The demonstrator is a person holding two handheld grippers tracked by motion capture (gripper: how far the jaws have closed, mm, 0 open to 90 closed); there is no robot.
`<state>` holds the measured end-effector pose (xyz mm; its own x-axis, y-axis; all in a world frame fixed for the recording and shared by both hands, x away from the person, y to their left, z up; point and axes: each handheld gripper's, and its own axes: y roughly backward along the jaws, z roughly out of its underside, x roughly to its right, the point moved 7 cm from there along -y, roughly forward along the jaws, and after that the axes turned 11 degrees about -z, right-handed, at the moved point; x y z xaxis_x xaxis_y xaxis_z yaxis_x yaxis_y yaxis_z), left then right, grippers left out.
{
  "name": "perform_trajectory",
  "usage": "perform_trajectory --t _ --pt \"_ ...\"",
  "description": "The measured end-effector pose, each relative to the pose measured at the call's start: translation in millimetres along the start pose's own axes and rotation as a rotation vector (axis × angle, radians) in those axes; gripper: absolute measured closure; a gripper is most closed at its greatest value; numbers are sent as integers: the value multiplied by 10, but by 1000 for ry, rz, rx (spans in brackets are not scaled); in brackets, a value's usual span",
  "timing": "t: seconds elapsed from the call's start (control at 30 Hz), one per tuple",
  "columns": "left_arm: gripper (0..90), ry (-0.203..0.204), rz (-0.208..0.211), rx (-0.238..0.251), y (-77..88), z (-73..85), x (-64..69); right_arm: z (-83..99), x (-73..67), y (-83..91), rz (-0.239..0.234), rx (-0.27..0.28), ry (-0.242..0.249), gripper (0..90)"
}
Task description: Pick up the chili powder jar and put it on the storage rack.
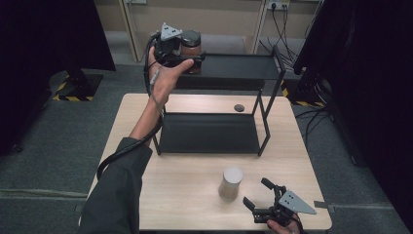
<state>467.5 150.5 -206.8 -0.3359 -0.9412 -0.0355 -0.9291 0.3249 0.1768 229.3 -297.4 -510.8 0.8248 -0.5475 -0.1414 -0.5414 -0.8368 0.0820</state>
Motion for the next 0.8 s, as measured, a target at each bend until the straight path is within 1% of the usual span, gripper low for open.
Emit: perform_trajectory --t 0.07,0.13,0.23,0.4,0.5,0.57,0.7,0.8 --pt "33 8 3 6 20 28 -5 0 -2 -3 -1 0 2 5" --pt "33 2 6 8 35 44 -8 -1 -2 -2 -1 -1 3 5" --pt "33 10 20 13 64 66 -18 0 1 -2 0 -1 -1 5" --pt "33 3 37 18 129 98 -12 0 0 -3 -1 -1 1 5" --pt "33 7 48 25 172 126 -16 -1 0 -2 0 -1 1 5" --pt "33 -1 54 27 200 139 -20 0 -1 -3 0 -1 1 5" --pt "33 1 74 36 264 179 -25 0 -1 -4 0 -1 0 5" --pt "33 14 93 48 312 222 -38 -1 -1 -5 0 -1 1 5"
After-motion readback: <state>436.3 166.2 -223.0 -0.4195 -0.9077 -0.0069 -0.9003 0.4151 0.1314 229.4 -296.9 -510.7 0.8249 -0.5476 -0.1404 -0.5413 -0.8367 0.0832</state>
